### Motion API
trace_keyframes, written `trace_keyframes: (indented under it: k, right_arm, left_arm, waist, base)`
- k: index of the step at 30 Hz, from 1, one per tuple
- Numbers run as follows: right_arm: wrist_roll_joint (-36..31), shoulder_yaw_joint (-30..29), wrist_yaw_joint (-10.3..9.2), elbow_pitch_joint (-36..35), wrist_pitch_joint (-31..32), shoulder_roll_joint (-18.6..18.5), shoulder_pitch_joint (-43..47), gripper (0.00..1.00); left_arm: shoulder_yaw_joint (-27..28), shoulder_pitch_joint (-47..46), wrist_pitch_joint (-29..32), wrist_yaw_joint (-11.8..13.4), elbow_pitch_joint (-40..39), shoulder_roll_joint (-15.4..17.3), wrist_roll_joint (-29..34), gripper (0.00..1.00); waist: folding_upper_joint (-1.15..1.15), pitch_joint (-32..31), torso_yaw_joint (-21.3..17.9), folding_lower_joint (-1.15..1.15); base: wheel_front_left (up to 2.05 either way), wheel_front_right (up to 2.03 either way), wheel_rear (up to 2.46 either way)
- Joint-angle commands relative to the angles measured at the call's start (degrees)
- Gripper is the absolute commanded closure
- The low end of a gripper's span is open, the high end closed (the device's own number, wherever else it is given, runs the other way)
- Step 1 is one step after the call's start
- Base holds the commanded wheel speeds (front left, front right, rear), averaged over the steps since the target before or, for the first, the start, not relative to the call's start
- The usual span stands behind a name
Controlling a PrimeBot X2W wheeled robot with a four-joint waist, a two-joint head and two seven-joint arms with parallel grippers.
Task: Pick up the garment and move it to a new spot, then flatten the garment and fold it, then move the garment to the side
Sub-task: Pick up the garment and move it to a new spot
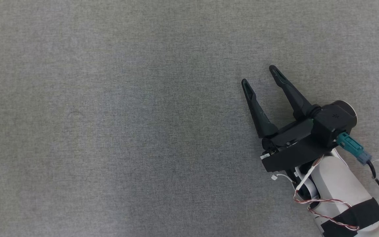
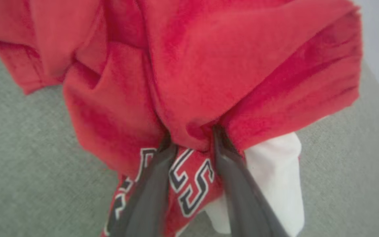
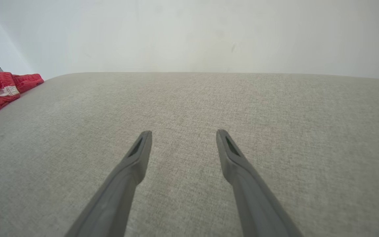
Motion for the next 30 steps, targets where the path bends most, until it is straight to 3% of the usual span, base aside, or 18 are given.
trace_keyframes:
  k: [1,7,15,19,26,30]
  right_arm:
    - [-0.42,-0.20,-0.15,0.42,-0.29,0.28,0.53,0.00]
    - [0.31,0.22,-0.15,1.62,-0.88,0.70,1.33,0.00]
    - [1.81,0.02,-0.15,4.50,-2.35,1.19,3.96,0.00]
    - [2.87,-0.07,-0.15,6.17,-3.05,1.72,5.61,0.00]
    - [4.04,-0.23,-0.15,8.36,-4.05,2.90,8.30,0.00]
    - [4.59,-0.68,-0.15,9.19,-4.34,3.37,9.91,0.00]
  left_arm:
    - [-1.04,1.83,0.39,-0.31,1.71,-1.64,0.54,1.00]
    - [-0.05,2.09,-4.07,-2.97,3.53,1.61,1.28,1.00]
    - [-2.75,-0.60,-10.16,-10.15,4.77,6.04,3.74,1.00]
    - [-5.62,-2.63,-11.73,-12.45,3.42,6.97,5.38,1.00]
    - [-12.12,-5.98,-9.30,-13.99,-2.72,5.27,7.45,1.00]
    - [-15.32,-6.11,-7.35,-13.01,-8.96,0.91,7.06,1.00]
  waist:
    - [0.00,-0.57,-0.27,0.01]
    - [0.00,-4.06,0.03,0.01]
    - [0.00,-11.84,0.83,0.01]
    - [0.00,-16.70,0.98,0.01]
    - [0.00,-24.79,-0.62,0.01]
    - [0.00,-27.78,-2.29,0.01]
  base:
    - [0.00,0.00,0.00]
    - [0.00,0.00,0.00]
    - [0.00,0.00,0.00]
    - [0.00,0.00,0.00]
    - [0.00,0.00,0.00]
    - [0.00,0.00,0.00]
